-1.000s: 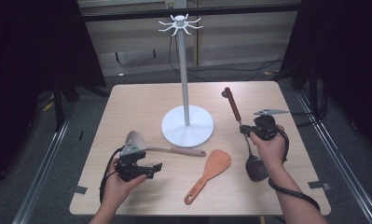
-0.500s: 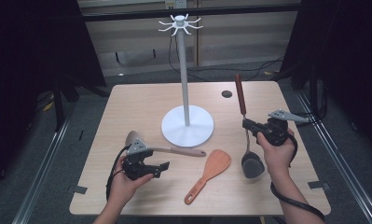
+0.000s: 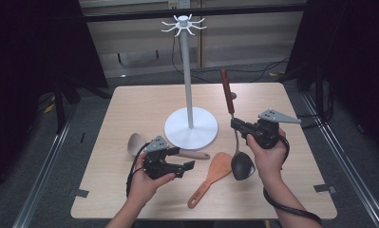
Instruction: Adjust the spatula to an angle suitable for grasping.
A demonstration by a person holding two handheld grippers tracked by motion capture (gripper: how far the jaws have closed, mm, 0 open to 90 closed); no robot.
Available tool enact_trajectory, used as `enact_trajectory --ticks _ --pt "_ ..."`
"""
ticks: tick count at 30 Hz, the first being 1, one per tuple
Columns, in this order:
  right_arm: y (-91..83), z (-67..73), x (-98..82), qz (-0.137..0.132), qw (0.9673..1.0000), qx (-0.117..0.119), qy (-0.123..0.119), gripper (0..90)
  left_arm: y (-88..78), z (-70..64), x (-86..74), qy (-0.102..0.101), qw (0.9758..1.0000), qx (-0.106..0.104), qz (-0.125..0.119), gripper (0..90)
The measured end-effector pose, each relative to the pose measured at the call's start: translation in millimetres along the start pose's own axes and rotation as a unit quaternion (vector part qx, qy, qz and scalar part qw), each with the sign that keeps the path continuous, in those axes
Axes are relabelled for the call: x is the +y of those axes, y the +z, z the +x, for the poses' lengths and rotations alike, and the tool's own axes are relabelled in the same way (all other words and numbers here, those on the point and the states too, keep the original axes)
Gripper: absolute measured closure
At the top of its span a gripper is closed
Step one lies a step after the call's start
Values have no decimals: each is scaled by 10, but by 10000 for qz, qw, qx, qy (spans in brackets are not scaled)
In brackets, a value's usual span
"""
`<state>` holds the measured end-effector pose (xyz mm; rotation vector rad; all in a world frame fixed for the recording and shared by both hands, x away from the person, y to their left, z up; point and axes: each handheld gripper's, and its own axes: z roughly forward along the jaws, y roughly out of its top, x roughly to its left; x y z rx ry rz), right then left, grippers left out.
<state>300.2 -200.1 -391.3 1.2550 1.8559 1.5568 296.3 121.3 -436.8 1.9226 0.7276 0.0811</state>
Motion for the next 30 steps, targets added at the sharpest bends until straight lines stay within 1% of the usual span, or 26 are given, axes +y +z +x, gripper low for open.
enact_trajectory --ticks 1,2,3,4,5,6,7,10,11,12,13,14,15,16,17,18,19,21,22,23,24,25,26,27,30 --pt "0 0 0 0 10000 0 0 861 18 -21 20 9 10000 -22 -34 191" --pt "27 62 8 -15 10000 34 2 861 43 -44 43 -25 9999 -84 -130 225" --pt "27 62 8 -15 10000 34 2 861 72 -60 65 -77 9996 -171 -220 225" --pt "42 98 11 -18 10000 46 17 861 99 -74 86 -97 9992 -273 -265 249" --pt "57 132 14 -28 10000 55 16 862 138 -94 109 -122 9989 -307 -321 299" --pt "99 207 16 -50 9999 87 21 861 205 -128 147 -195 9984 -343 -402 342" --pt "99 207 16 -50 9999 87 21 861 205 -128 147 -195 9984 -343 -402 362" --pt "145 297 8 -90 9999 139 19 861 334 -197 229 -246 9972 -450 -540 376" --pt "180 368 2 -88 9998 176 24 861 406 -231 280 -343 9959 -524 -648 398" --pt "180 368 2 -88 9998 176 24 861 406 -231 280 -343 9959 -524 -648 406" --pt "197 399 -1 -78 9997 210 24 861 436 -242 305 -388 9952 -565 -699 406" --pt "212 428 -1 -61 9996 261 19 861 456 -251 326 -411 9950 -552 -730 409" --pt "221 460 -2 -75 9996 275 16 861 467 -257 345 -546 9936 -550 -827 429" --pt "231 520 -1 -69 9995 308 -57 861 468 -257 356 -642 9928 -535 -855 475" --pt "234 547 -1 -81 9994 320 -74 861 471 -252 371 -781 9913 -578 -887 498" --pt "238 567 -1 -83 9994 334 -93 860 471 -252 371 -781 9913 -578 -887 526" --pt "238 567 -1 -83 9994 334 -93 860 477 -260 371 -795 9907 -578 -943 526" --pt "247 595 -6 -105 9992 361 -119 860 477 -263 367 -759 9915 -510 -921 576" --pt "255 616 -16 -134 9992 375 -104 860 470 -256 355 -823 9902 -454 -1033 647" --pt "255 616 -16 -134 9992 375 -104 860 470 -256 355 -823 9902 -454 -1033 685" --pt "259 621 -20 -134 9991 379 -103 860 460 -243 351 -815 9904 -461 -1014 685" --pt "258 631 -23 -151 9991 388 -65 860 450 -235 345 -861 9897 -430 -1062 725" --pt "257 637 -24 -174 9991 384 -55 860 449 -227 343 -936 9885 -509 -1073 747" --pt "255 641 -21 -202 9990 404 -38 860 437 -218 348 -942 9880 -579 -1082 786" --pt "247 647 -13 -237 9988 429 4 860 416 -213 363 -970 9877 -614 -1060 835"
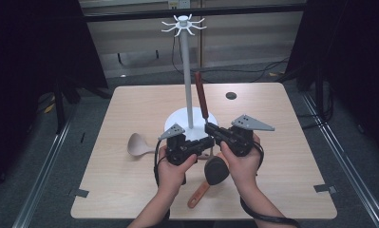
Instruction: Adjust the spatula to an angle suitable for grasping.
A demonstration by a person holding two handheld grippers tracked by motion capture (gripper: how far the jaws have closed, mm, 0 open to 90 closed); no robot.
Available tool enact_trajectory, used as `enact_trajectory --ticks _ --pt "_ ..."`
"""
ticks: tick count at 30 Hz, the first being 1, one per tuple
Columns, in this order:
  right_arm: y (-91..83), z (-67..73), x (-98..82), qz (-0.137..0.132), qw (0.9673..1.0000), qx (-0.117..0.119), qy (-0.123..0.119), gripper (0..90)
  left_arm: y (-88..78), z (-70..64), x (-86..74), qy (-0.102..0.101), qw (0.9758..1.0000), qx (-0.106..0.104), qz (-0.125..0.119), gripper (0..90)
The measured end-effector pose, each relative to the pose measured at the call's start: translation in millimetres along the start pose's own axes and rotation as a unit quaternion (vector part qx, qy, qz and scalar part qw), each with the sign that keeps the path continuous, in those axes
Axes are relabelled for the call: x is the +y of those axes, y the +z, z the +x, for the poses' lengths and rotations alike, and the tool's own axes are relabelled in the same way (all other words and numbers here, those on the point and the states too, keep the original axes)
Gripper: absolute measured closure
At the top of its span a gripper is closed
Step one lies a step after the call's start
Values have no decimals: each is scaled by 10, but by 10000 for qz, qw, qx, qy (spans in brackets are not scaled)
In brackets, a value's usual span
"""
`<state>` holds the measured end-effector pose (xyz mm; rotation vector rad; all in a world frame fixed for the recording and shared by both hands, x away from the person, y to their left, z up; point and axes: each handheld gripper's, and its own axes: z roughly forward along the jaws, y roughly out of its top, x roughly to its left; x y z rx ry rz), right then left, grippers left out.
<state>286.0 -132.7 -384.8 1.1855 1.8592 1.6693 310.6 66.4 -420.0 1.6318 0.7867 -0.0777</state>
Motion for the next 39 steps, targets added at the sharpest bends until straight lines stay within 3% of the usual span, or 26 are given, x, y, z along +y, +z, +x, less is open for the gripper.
enact_trajectory --ticks 3,4,9,11,12,13,16,19,20,21,22,24,29,39 --pt "-23 -6 29 -73 9999 65 77 859 -19 -2 37 118 9999 -17 14 841" --pt "-31 -9 33 -69 9999 85 105 859 -31 -17 66 274 9996 16 72 841" --pt "-44 1 46 -139 9997 166 121 855 -58 -37 114 425 9990 43 141 846" --pt "-43 -13 51 -161 9993 325 127 836 -81 -31 127 545 9984 40 136 847" --pt "-42 -16 53 -150 9992 333 163 703 -109 -12 140 678 9975 107 189 847" --pt "-41 -17 50 -114 9993 330 141 658 -127 -2 150 690 9973 152 207 847" --pt "-68 -28 39 -115 9993 348 17 621 -174 24 183 739 9969 142 220 847" --pt "-126 -79 -8 -86 9995 290 -87 502 -245 40 248 837 9961 175 213 847" --pt "-141 -110 -34 -46 9996 263 -93 458 -266 45 268 850 9960 172 209 847" --pt "-165 -177 -103 6 9998 193 -40 357 -286 51 291 870 9957 178 243 847" --pt "-165 -177 -103 6 9998 193 -40 357 -301 55 314 884 9956 152 266 847" --pt "-172 -252 -188 217 9996 0 -183 276 -326 55 355 925 9953 126 255 847" --pt "-163 -377 -323 668 9971 -232 -282 137 -356 67 435 983 9947 118 274 847" --pt "-109 -452 -511 1180 9918 -248 -418 24 -335 118 526 915 9955 84 251 846"
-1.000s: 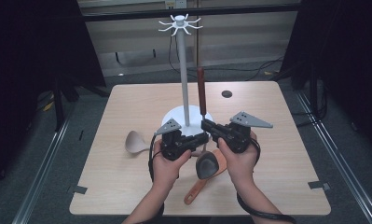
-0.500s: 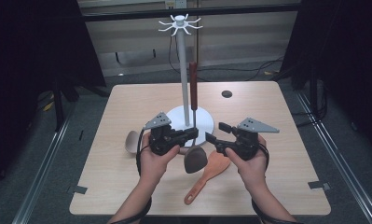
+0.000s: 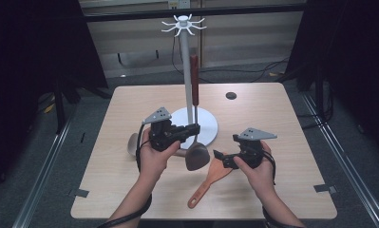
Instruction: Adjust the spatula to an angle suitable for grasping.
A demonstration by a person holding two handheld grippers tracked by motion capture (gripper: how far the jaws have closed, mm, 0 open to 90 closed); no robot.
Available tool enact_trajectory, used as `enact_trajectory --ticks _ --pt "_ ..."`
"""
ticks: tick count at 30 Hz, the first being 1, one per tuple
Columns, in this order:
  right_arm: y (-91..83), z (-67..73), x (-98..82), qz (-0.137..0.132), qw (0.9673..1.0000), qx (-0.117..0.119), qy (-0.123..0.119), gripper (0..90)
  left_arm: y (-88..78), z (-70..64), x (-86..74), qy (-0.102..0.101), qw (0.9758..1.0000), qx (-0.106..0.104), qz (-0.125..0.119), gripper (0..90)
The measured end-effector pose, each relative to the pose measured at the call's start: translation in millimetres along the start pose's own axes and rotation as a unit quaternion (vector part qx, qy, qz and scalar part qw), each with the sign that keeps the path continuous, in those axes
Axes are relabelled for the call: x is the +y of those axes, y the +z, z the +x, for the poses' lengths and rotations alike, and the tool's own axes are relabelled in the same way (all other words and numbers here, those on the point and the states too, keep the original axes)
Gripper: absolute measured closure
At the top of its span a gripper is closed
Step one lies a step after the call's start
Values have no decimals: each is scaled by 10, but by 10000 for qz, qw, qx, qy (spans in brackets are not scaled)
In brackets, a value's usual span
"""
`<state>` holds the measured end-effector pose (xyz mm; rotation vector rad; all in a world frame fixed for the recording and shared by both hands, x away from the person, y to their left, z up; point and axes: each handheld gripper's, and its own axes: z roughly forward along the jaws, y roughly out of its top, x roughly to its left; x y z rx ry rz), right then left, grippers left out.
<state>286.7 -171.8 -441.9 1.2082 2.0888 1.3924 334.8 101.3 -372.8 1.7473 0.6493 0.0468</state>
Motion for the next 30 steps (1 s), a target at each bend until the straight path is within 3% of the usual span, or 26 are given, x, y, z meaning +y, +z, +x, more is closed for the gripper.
enact_trajectory --ticks 6,19,30 --pt "14 -3 -27 101 9999 54 -40 23 31 33 70 22 10000 31 27 846" --pt "21 -29 -29 165 9998 63 -6 25 107 75 375 227 9997 0 30 846" --pt "25 -36 -27 212 9997 112 17 28 129 137 524 225 9996 -29 -174 844"
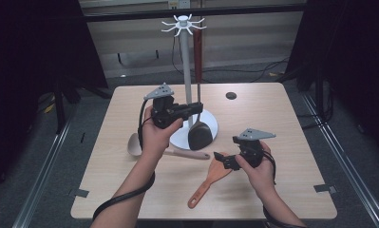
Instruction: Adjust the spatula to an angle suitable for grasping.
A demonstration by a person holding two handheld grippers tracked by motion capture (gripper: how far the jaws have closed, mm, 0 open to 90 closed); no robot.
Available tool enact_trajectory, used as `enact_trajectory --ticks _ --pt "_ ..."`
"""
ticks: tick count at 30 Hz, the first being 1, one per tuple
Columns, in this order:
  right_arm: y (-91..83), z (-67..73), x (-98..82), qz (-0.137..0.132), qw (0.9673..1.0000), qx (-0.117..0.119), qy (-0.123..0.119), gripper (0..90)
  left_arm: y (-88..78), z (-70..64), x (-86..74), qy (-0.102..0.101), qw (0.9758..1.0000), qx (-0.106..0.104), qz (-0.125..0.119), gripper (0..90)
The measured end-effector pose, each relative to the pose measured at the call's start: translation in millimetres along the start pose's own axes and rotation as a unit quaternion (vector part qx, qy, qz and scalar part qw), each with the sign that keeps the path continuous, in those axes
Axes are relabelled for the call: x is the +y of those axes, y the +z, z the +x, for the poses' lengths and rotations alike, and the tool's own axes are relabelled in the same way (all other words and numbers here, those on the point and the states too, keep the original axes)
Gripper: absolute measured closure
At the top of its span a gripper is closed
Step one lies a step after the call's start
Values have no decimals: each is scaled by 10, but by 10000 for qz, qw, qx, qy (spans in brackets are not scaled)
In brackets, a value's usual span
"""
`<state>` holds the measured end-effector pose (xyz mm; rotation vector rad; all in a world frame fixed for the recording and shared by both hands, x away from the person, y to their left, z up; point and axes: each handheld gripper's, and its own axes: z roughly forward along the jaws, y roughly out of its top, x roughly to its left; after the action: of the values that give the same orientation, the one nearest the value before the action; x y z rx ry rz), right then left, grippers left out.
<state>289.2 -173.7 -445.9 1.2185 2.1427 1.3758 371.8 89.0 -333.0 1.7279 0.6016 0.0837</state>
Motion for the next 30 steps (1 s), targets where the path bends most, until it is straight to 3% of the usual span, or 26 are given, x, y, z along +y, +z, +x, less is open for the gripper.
enact_trajectory --ticks 12,22,30 --pt "17 15 4 42 10000 70 -29 28 -56 74 3 -74 9999 -18 -126 844" --pt "17 26 13 51 9999 97 2 30 -32 161 -12 -277 9994 -114 -197 844" --pt "14 28 13 50 9999 110 -5 30 -93 234 -54 -385 9986 42 -369 837"
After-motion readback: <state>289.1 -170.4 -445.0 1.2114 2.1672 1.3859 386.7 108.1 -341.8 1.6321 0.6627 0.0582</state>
